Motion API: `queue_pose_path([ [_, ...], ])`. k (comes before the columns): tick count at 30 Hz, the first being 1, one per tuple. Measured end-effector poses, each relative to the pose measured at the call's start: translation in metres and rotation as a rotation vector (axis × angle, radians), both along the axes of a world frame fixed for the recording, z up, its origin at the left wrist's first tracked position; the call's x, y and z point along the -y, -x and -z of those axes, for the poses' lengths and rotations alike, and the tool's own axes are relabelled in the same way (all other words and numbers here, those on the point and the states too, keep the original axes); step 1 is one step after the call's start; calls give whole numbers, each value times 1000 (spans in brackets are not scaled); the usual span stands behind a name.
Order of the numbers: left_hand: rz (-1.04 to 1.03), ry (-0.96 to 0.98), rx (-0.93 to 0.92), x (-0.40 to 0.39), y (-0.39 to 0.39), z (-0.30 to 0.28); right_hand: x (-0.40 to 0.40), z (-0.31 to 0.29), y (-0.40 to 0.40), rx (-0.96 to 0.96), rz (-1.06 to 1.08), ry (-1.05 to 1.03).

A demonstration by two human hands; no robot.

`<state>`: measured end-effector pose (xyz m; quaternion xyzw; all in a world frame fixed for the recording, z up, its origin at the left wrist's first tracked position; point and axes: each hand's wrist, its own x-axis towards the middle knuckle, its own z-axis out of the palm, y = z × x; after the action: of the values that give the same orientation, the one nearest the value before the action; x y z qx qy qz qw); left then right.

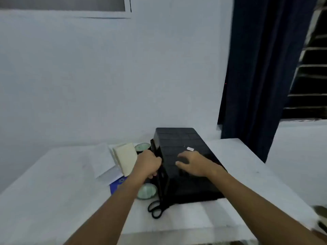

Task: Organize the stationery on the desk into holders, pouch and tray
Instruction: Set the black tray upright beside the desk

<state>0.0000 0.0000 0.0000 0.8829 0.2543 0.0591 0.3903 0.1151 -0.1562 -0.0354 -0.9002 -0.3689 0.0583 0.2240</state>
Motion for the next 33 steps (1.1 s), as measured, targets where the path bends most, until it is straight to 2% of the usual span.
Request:
queue_pose_path([
  [3, -20, 84, -108, 11, 12, 46, 3, 11, 13, -70, -36, 23],
  [5, -26, 205, -186, 23, 25, 73, 8, 14, 22, -141, -35, 54],
  [7, -47, 254, -206, 26, 30, 92, 9, 19, 26, -139, -24, 129],
  [11, -34, 218, -172, 20, 26, 120, 5, 43, 28, -27, -24, 240],
  [13, -60, 277, -132, 20, 21, 127, 3, 47, 29, 14, -8, 221],
  [21, -312, 369, 12, 28, 10, 138, 9, 40, 25, 120, -43, 208],
  [24, -345, 431, 98, 43, 6, 121, 19, 31, 20, 219, -27, 122],
  [28, -270, 357, 218, 72, -10, 79, 51, 6, -8, 213, 24, -161],
  [31, -247, 335, 443, 100, -34, 44, 84, -17, -28, 175, 43, -388],
  [33, -238, 371, 565, 120, -55, 23, 106, -31, -37, 160, 49, -468],
])
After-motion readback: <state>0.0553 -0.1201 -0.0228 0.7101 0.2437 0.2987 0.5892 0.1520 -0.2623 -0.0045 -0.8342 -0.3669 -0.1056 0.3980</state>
